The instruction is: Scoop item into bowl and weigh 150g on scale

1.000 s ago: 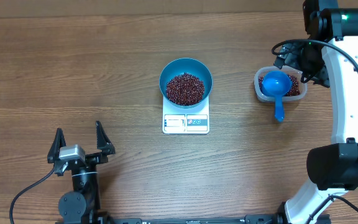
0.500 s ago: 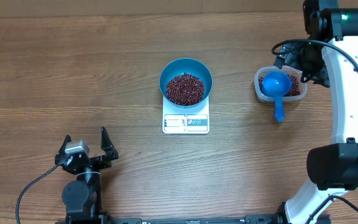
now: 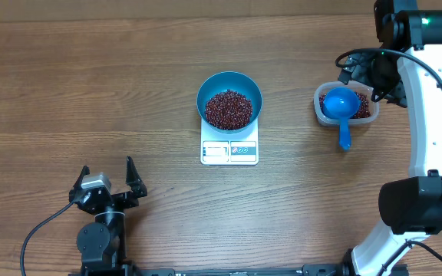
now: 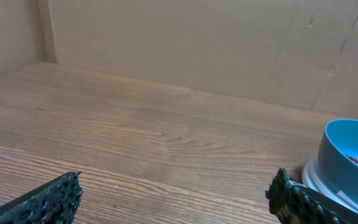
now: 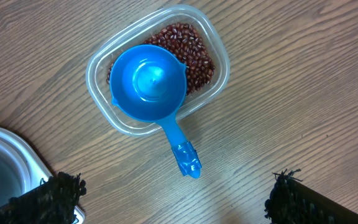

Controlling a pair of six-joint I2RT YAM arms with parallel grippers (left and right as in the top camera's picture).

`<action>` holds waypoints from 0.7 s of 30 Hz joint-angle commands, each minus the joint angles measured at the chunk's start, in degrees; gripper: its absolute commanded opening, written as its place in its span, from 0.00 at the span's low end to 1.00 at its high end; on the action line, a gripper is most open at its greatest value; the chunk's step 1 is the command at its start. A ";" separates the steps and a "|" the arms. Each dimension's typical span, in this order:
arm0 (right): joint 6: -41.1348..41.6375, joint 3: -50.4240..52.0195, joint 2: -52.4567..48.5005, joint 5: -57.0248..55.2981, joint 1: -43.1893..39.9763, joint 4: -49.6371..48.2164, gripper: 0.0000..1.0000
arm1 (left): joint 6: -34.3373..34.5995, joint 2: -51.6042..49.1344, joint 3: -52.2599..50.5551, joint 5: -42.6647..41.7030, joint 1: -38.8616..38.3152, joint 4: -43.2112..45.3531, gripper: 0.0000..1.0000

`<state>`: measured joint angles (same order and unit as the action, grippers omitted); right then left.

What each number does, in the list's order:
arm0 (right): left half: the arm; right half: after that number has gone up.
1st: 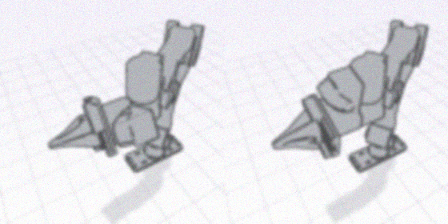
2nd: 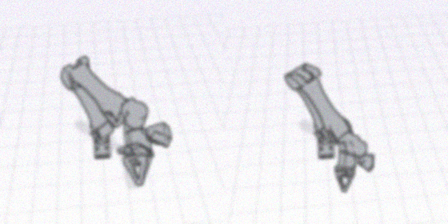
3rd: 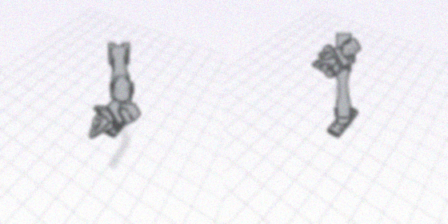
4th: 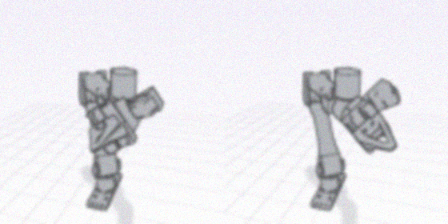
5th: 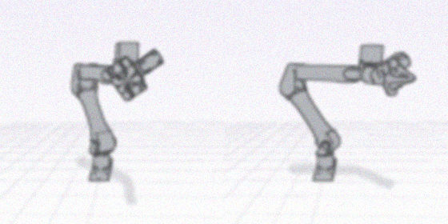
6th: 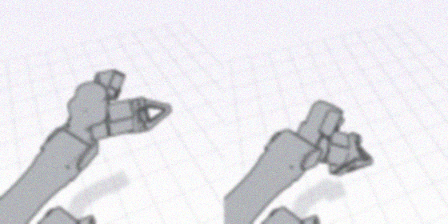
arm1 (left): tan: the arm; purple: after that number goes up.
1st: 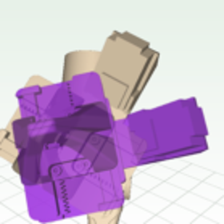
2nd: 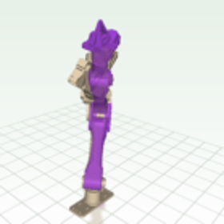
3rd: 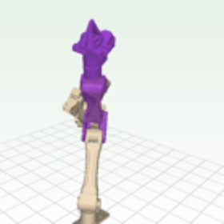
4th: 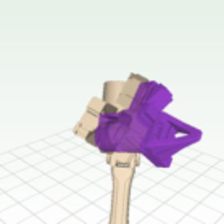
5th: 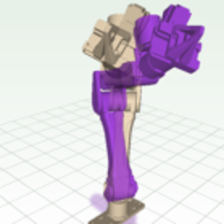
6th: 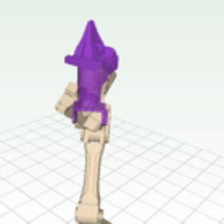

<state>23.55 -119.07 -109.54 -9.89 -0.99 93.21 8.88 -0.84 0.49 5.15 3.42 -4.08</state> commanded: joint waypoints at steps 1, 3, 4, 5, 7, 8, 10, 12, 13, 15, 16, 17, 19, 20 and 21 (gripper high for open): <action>-0.24 -1.29 1.84 -0.79 0.11 -0.09 1.00 | 0.55 0.68 -0.22 -0.68 0.31 0.00 0.99; -0.26 -1.29 1.84 -0.79 0.11 -0.09 1.00 | 0.55 0.68 -0.22 -0.68 0.31 0.00 1.00; -0.26 -1.29 1.84 -0.79 0.11 -0.09 1.00 | 0.55 0.68 -0.22 -0.68 0.31 0.00 1.00; -0.26 -1.29 1.84 -0.79 0.11 -0.09 1.00 | 0.55 0.68 -0.22 -0.68 0.31 0.00 1.00; -0.24 -1.29 1.84 -0.79 0.11 -0.09 1.00 | 0.55 0.68 -0.22 -0.68 -0.02 0.00 1.00; -0.24 -1.29 1.84 -0.79 0.11 -0.09 1.00 | 0.55 0.68 -0.22 -0.68 -0.26 0.00 0.99; -0.24 -1.29 1.84 -0.79 0.11 -0.09 1.00 | 0.55 0.68 -0.22 -0.70 -0.98 0.00 0.99; -0.24 -1.29 1.84 -0.79 0.11 -0.09 1.00 | 0.55 0.68 -0.22 -0.70 -1.73 0.02 1.00; -0.26 -1.29 1.86 -0.79 0.11 -0.09 1.00 | 0.55 0.68 -0.22 -0.70 -2.03 0.00 0.99; -0.24 -1.29 1.84 -0.79 0.11 -0.09 1.00 | 0.55 0.68 -0.22 -0.70 -2.12 0.00 0.99; -0.26 -1.29 1.84 -0.79 0.11 -0.09 1.00 | 0.55 0.66 -0.22 -0.68 -2.12 0.00 1.00; -0.24 -1.29 1.84 -0.79 0.11 -0.09 1.00 | 0.55 0.63 -0.22 -0.68 -2.12 0.00 0.99; -0.24 -1.29 1.84 -0.79 0.11 -0.09 1.00 | 0.55 0.59 -0.22 -0.68 -2.12 0.00 1.00; -0.24 -1.29 1.84 -0.79 0.11 -0.09 1.00 | 0.55 0.59 -0.22 -0.70 -2.12 0.00 0.99; -0.24 -1.29 1.84 -0.79 0.11 -0.09 1.00 | 0.55 0.59 -0.22 -0.68 -2.12 0.00 0.99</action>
